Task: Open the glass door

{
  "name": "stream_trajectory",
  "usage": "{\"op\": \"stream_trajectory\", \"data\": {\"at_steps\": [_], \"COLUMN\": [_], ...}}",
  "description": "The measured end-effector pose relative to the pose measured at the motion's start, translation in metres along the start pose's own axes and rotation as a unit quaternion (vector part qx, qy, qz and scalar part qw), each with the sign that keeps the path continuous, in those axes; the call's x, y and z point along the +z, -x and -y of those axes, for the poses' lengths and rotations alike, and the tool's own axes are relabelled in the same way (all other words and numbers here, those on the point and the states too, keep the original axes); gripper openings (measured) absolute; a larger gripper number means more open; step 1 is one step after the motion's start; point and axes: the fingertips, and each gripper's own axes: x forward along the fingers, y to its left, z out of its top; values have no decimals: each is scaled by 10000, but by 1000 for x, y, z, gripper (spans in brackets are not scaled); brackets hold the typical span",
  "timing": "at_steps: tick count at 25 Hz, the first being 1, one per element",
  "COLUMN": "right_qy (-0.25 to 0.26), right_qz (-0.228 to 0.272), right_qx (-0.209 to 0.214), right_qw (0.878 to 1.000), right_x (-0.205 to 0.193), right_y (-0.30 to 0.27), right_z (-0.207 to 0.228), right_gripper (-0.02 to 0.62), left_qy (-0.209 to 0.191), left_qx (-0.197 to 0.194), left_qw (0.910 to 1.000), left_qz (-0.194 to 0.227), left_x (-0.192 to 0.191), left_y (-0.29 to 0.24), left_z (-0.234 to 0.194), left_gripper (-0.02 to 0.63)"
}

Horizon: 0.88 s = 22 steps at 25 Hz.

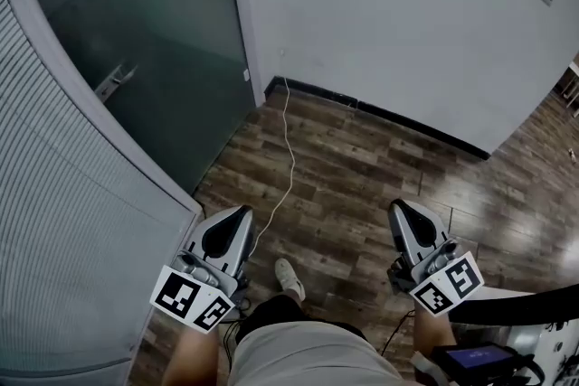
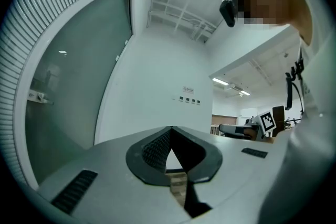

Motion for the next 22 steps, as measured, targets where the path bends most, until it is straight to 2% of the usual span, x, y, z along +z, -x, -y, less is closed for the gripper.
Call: {"op": "stream_trajectory", "data": {"at_steps": [5, 10, 16, 22], "right_qy": [197, 321, 133, -161], "right_qz": [13, 112, 239, 236], "right_qx": [166, 441, 1130, 1904], "right_qw": [9997, 9984, 9932, 9813], "right_x": [0, -25, -42, -38], "right_y": [-73, -137, -192, -272], "right_z": [23, 17, 10, -4], "right_gripper": [0, 0, 0, 0], "left_qy": [-127, -259, -418, -441], "left_qx": [160, 431, 992, 1764], "left_qw": [9997, 9983, 9932, 9817], "left_qz": [123, 289, 442, 575], "left_x": [6, -1, 2, 20], "left_y": [-34, -30, -24, -9], "left_z": [-53, -110, -143, -191], "left_gripper": [0, 0, 0, 0]}}
